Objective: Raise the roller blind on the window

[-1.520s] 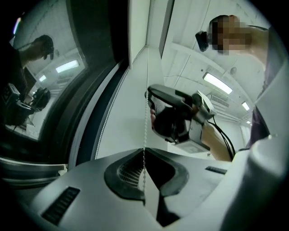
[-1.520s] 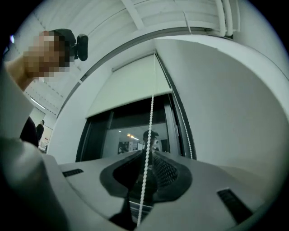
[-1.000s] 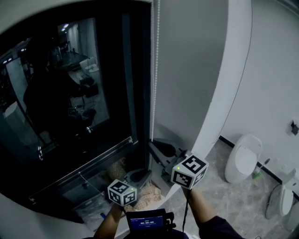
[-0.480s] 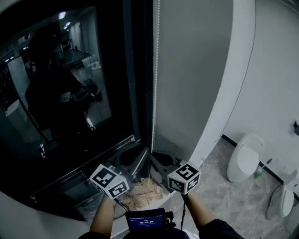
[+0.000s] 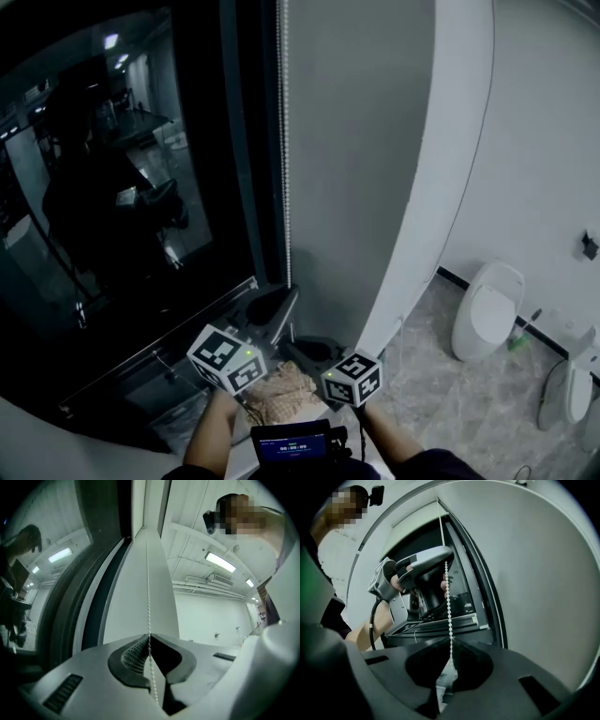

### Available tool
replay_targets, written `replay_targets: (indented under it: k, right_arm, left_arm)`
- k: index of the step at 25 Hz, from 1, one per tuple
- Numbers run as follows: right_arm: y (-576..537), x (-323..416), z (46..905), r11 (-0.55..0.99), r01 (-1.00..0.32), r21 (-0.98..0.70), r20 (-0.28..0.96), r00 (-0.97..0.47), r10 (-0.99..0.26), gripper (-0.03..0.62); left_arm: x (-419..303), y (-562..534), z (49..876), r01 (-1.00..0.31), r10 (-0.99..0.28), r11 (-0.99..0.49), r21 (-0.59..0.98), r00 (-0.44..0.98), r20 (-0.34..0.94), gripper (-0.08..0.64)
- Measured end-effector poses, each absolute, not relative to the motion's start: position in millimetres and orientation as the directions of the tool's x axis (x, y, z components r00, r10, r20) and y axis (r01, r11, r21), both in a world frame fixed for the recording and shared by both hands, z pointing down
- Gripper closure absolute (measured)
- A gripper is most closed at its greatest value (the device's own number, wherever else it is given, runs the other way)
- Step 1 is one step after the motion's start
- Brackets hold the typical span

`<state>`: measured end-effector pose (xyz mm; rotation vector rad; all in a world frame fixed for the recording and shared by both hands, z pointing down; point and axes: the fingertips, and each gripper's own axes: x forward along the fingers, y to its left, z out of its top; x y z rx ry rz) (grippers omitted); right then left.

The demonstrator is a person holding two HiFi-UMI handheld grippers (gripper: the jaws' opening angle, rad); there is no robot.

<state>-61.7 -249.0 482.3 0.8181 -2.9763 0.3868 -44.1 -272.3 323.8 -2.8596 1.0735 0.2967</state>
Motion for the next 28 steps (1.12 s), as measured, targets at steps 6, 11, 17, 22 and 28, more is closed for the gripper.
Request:
replay_targets:
  k: [6, 11, 17, 22, 28]
  right_arm:
    - [-252, -44, 502, 0.796, -0.57, -0.202, 0.166, -0.821, -0.546, 0.575]
    - [-250, -32, 444, 0.827, -0.523, -0.205, 0.012, -0.846, -0.532, 0.558]
    - [-249, -34, 326, 0.866, -0.49, -0.098, -0.194, -0.844, -0.5, 0.52]
    - [-263, -40, 260, 0.85, -0.526, 0.017, -0.253, -0.825, -0.506, 0.52]
    - [-266, -55, 242, 0.856, -0.517, 0.023, -0.235, -0.835, -0.498, 0.522]
  left_arm:
    - [-55, -278, 350, -0.664, -0.664, -0.743, 0.077, 0.719, -0.207, 0.54]
    - [-63, -277, 349, -0.683, -0.68, -0.727, 0.069, 0.703, -0.211, 0.54]
    - [-52, -272, 391, -0.691, -0.694, -0.719, 0.074, 0.708, -0.134, 0.54]
    - [-46, -269, 453, -0.685, -0.696, -0.713, 0.151, 0.716, -0.041, 0.54]
    - [-43, -260, 467, -0.682, -0.692, -0.714, 0.156, 0.722, -0.016, 0.54]
